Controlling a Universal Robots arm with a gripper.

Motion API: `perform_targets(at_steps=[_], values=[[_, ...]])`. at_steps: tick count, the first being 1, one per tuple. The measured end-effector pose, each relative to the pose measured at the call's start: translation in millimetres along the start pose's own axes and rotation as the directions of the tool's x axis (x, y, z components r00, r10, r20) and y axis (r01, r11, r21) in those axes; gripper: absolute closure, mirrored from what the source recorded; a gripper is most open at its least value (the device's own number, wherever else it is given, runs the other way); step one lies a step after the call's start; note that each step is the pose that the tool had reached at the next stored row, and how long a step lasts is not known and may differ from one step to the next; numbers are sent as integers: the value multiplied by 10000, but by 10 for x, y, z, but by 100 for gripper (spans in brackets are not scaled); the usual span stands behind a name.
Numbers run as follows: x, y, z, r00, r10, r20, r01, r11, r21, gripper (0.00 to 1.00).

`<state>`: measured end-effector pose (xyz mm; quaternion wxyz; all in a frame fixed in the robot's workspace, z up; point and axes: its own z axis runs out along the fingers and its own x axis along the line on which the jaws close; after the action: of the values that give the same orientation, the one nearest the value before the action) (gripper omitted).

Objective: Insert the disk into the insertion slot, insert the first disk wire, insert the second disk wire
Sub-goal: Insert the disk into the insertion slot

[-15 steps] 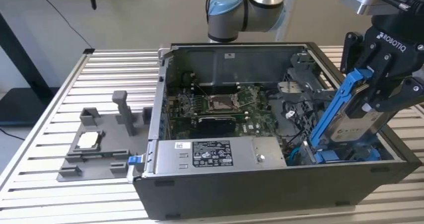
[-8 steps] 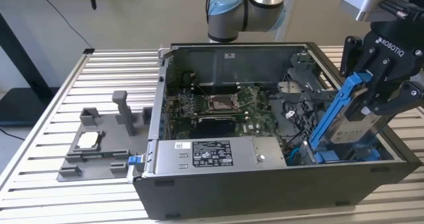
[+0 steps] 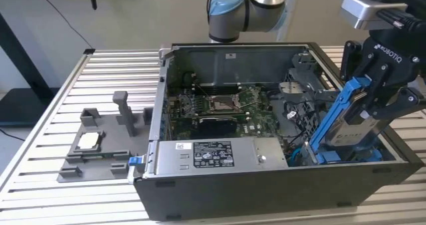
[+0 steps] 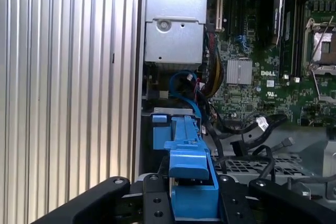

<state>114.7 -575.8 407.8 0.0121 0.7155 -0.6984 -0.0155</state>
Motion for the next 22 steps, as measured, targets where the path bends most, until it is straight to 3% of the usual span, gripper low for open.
perform_targets(at_steps=[5,8,22], values=[[1,-2,67,9999,-4,114,4,10000,2,67],[1,-4,116,9999,-5,148,5,10000,3,67],[2,-14,354,9999,-8,171,8,10000,4,67]])
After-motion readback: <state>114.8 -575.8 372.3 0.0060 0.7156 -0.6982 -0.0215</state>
